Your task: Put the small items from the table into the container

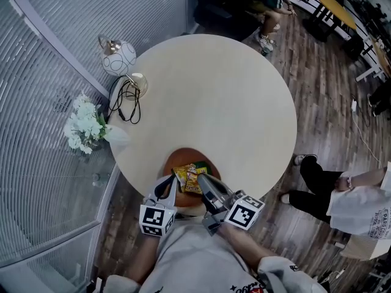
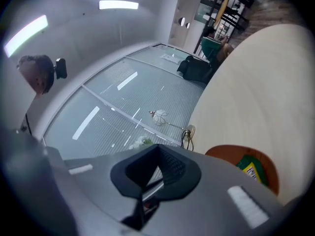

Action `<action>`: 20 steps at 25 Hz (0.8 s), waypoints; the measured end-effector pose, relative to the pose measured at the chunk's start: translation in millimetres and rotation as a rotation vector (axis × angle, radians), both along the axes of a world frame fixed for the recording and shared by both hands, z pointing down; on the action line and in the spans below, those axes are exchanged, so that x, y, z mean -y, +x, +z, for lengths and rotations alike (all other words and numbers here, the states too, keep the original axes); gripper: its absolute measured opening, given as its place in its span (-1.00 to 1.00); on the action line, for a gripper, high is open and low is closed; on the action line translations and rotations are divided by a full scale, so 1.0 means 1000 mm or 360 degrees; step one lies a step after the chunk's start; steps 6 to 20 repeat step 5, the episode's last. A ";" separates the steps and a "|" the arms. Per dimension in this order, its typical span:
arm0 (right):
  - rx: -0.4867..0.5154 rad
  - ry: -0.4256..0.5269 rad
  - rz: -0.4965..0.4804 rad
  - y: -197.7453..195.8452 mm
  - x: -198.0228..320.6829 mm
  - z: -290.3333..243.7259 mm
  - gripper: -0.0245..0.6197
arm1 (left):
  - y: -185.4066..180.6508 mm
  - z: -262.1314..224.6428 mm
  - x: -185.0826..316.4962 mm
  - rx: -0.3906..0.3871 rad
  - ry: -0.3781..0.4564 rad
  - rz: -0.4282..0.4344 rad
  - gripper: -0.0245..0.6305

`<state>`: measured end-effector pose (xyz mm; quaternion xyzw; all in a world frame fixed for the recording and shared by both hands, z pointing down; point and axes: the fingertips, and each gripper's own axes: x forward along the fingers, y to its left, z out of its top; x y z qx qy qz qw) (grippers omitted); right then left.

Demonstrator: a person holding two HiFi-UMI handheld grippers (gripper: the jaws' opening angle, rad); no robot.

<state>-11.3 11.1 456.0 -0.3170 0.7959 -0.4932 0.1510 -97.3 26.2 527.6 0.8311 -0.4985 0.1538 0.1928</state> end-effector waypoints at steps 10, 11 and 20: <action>-0.0560 0.0438 -0.0075 -0.004 -0.007 -0.009 -0.92 | 0.001 -0.002 -0.002 0.0003 0.0001 -0.0002 -0.96; -0.0560 0.0438 -0.0075 -0.004 -0.007 -0.009 -0.92 | 0.001 -0.002 -0.002 0.0003 0.0001 -0.0002 -0.96; -0.0560 0.0438 -0.0075 -0.004 -0.007 -0.009 -0.92 | 0.001 -0.002 -0.002 0.0003 0.0001 -0.0002 -0.96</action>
